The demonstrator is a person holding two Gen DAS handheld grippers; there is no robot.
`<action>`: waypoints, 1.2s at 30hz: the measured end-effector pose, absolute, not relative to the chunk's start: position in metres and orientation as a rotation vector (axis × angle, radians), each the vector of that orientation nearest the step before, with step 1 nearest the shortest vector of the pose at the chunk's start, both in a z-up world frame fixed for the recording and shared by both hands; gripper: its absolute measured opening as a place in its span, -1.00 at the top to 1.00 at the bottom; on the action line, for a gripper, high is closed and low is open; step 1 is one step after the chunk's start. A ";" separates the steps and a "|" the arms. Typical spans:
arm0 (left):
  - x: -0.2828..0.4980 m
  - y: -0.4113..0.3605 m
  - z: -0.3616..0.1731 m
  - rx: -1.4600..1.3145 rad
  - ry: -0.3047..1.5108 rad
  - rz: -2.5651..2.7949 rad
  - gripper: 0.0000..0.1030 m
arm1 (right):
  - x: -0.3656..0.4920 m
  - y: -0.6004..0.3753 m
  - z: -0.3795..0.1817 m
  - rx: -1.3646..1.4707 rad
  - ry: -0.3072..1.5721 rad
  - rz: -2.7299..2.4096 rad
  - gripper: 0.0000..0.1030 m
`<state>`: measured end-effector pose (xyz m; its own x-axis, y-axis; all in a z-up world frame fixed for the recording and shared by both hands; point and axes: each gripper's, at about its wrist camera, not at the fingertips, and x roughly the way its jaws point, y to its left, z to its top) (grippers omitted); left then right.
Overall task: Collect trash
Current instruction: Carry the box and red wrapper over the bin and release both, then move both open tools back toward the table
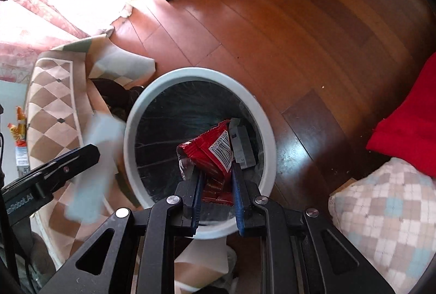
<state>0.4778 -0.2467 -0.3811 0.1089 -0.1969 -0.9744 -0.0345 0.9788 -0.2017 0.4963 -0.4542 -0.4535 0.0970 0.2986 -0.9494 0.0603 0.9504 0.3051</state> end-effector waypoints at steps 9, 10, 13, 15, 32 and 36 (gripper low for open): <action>0.475 -0.239 -0.374 -0.139 1.421 -0.048 -0.86 | 0.503 -0.447 -0.461 0.225 1.488 0.142 -0.74; 0.471 -0.238 -0.371 -0.131 1.410 -0.034 -0.87 | 0.501 -0.446 -0.458 0.211 1.483 0.140 -0.87; 0.465 -0.233 -0.368 -0.107 1.383 0.007 -0.87 | 0.496 -0.444 -0.446 0.167 1.460 0.115 -0.98; 0.458 -0.232 -0.365 -0.082 1.367 0.025 -0.87 | 0.490 -0.442 -0.438 0.140 1.443 0.094 -0.98; 0.404 -0.232 -0.308 -0.041 1.262 0.054 -0.87 | 0.436 -0.435 -0.357 0.061 1.351 0.068 -0.99; 0.389 -0.230 -0.281 -0.045 1.208 0.053 -0.87 | 0.422 -0.434 -0.323 0.077 1.300 0.073 -0.99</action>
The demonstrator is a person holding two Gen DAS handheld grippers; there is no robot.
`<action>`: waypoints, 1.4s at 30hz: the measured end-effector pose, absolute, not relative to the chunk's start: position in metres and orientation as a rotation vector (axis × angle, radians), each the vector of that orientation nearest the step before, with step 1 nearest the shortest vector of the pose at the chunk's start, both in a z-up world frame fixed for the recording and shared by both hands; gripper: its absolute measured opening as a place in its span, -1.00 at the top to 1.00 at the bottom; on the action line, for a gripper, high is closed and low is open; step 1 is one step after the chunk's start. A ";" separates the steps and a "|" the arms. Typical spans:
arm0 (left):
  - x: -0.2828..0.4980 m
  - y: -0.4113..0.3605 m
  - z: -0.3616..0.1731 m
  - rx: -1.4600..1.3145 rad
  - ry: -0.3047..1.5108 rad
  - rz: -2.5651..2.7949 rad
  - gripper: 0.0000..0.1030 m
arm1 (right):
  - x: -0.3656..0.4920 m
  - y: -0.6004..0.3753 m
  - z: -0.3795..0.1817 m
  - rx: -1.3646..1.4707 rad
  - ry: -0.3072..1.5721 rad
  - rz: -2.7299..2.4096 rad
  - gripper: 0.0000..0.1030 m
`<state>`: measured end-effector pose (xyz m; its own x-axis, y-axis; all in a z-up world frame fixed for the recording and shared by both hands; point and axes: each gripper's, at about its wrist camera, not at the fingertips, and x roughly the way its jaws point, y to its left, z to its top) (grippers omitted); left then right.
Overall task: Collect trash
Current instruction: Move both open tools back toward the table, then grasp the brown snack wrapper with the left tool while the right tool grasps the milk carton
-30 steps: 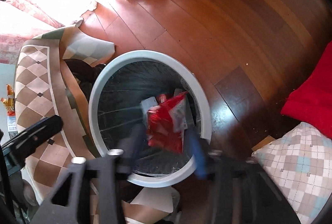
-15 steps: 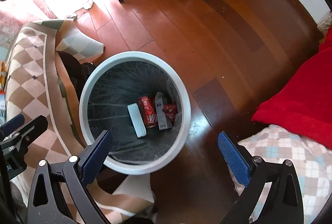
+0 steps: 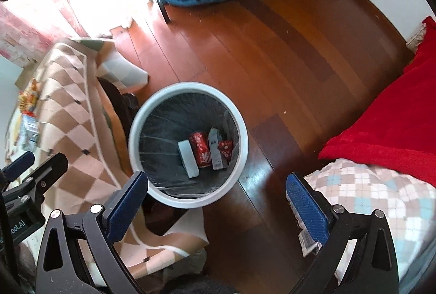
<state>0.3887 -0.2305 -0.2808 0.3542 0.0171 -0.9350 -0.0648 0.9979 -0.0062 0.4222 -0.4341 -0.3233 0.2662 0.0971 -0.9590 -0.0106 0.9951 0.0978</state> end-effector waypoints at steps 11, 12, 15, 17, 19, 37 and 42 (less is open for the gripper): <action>0.333 -0.184 -0.179 -0.120 1.021 0.116 -0.87 | 0.377 -0.406 -0.211 0.127 1.120 0.135 -0.99; 0.329 -0.173 -0.171 -0.137 1.002 0.127 -0.87 | 0.376 -0.396 -0.199 0.130 1.104 0.158 -0.99; 0.316 -0.129 -0.151 -0.192 0.957 0.185 -0.87 | 0.373 -0.354 -0.173 0.119 1.083 0.248 -0.99; 0.309 -0.093 -0.144 -0.224 0.939 0.241 -0.87 | 0.374 -0.321 -0.165 0.096 1.084 0.308 -0.99; 0.302 -0.063 -0.145 -0.243 0.928 0.298 -0.87 | 0.378 -0.279 -0.164 0.060 1.090 0.366 -0.99; 0.269 0.173 -0.299 -0.485 1.146 0.553 -0.85 | 0.458 -0.025 -0.336 -0.319 1.361 0.440 -0.78; 0.301 0.184 -0.322 -0.512 1.181 0.501 -0.85 | 0.462 -0.017 -0.354 -0.322 1.390 0.430 -0.56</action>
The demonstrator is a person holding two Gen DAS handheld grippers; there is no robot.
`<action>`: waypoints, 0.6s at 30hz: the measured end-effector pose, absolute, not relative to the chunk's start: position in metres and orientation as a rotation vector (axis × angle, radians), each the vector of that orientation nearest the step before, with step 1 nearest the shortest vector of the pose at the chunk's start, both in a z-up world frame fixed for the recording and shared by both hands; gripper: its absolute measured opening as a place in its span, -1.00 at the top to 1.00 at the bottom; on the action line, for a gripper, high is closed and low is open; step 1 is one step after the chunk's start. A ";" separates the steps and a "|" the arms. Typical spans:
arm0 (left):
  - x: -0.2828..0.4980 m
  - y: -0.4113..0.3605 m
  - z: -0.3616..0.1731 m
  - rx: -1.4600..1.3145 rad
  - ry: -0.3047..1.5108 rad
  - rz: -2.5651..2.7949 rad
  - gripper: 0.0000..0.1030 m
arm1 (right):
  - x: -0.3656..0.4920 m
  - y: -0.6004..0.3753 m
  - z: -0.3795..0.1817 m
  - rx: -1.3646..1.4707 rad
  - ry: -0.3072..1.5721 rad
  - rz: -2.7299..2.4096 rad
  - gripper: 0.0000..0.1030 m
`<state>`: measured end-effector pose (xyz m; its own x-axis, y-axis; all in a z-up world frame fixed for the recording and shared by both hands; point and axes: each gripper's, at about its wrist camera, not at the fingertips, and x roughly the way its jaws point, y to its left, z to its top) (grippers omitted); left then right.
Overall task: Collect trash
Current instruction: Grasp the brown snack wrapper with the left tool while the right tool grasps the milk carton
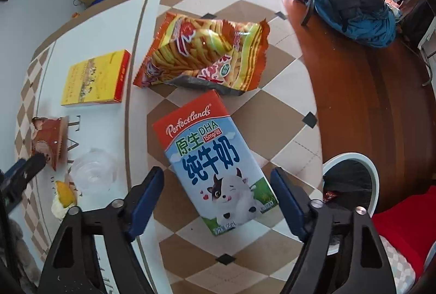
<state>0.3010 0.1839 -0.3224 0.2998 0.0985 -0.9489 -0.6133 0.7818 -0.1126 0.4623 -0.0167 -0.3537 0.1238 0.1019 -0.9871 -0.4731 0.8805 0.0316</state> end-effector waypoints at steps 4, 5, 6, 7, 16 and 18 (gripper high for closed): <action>0.315 0.188 -0.330 -0.526 1.165 0.502 -0.18 | 0.464 -0.016 -0.357 -0.320 1.377 0.423 -0.34; 0.317 0.186 -0.331 -0.515 1.165 0.497 -0.01 | 0.463 -0.016 -0.356 -0.320 1.371 0.432 -0.34; 0.318 0.184 -0.330 -0.501 1.163 0.498 0.13 | 0.463 -0.016 -0.356 -0.323 1.367 0.435 -0.32; 0.318 0.182 -0.328 -0.476 1.150 0.507 0.35 | 0.462 -0.015 -0.356 -0.331 1.360 0.437 -0.31; 0.296 0.160 -0.294 -0.294 1.075 0.543 0.82 | 0.437 -0.022 -0.337 -0.320 1.292 0.481 -0.22; 0.289 0.156 -0.285 -0.271 1.058 0.550 0.82 | 0.430 -0.026 -0.327 -0.307 1.273 0.497 -0.21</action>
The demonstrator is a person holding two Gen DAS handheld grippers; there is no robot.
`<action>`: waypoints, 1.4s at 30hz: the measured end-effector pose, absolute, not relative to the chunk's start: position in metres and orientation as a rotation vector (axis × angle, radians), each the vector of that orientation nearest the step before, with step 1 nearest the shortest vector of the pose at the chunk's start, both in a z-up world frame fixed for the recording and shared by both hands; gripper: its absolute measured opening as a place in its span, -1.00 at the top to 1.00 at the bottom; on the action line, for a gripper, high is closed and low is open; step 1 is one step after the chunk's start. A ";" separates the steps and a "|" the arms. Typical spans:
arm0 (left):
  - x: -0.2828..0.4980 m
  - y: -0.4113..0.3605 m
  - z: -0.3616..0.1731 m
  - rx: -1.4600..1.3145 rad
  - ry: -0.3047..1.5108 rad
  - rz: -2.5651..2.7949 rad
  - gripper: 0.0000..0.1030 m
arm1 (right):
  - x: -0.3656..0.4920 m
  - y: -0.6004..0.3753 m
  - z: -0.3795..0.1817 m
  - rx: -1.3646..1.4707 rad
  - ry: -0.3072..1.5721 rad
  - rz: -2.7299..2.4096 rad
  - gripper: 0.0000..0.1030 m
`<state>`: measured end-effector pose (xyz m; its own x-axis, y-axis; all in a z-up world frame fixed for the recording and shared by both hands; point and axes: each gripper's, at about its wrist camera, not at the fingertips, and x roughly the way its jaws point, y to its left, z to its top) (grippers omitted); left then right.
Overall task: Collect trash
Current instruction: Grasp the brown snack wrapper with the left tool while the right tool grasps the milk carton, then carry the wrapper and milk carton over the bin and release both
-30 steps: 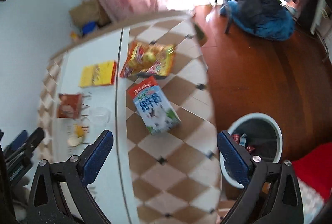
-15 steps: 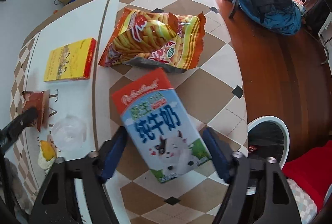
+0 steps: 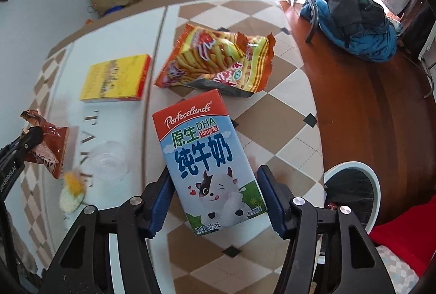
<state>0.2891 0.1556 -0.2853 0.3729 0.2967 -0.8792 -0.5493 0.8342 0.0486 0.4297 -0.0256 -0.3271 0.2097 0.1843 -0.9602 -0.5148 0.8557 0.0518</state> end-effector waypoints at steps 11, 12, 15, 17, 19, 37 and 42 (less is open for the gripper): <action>0.242 0.107 -0.214 -0.162 0.917 0.564 0.82 | 0.387 -0.065 -0.255 -0.171 1.158 0.568 -0.20; 0.238 0.100 -0.207 -0.159 0.908 0.554 0.82 | 0.381 -0.071 -0.247 -0.151 1.150 0.575 -0.19; 0.230 0.080 -0.190 -0.158 0.879 0.531 0.82 | 0.371 -0.093 -0.224 -0.087 1.118 0.589 -0.19; 0.225 0.064 -0.177 -0.155 0.857 0.508 0.82 | 0.367 -0.110 -0.210 -0.049 1.094 0.592 -0.18; 0.224 0.048 -0.166 -0.149 0.837 0.480 0.82 | 0.363 -0.127 -0.198 -0.016 1.073 0.592 -0.18; 0.333 -0.173 -0.159 -0.105 0.838 0.069 0.82 | 0.403 -0.385 -0.191 0.141 1.029 0.317 -0.17; 0.387 -0.221 -0.222 -0.159 1.008 -0.041 0.81 | 0.428 -0.438 -0.267 0.175 1.143 0.208 -0.16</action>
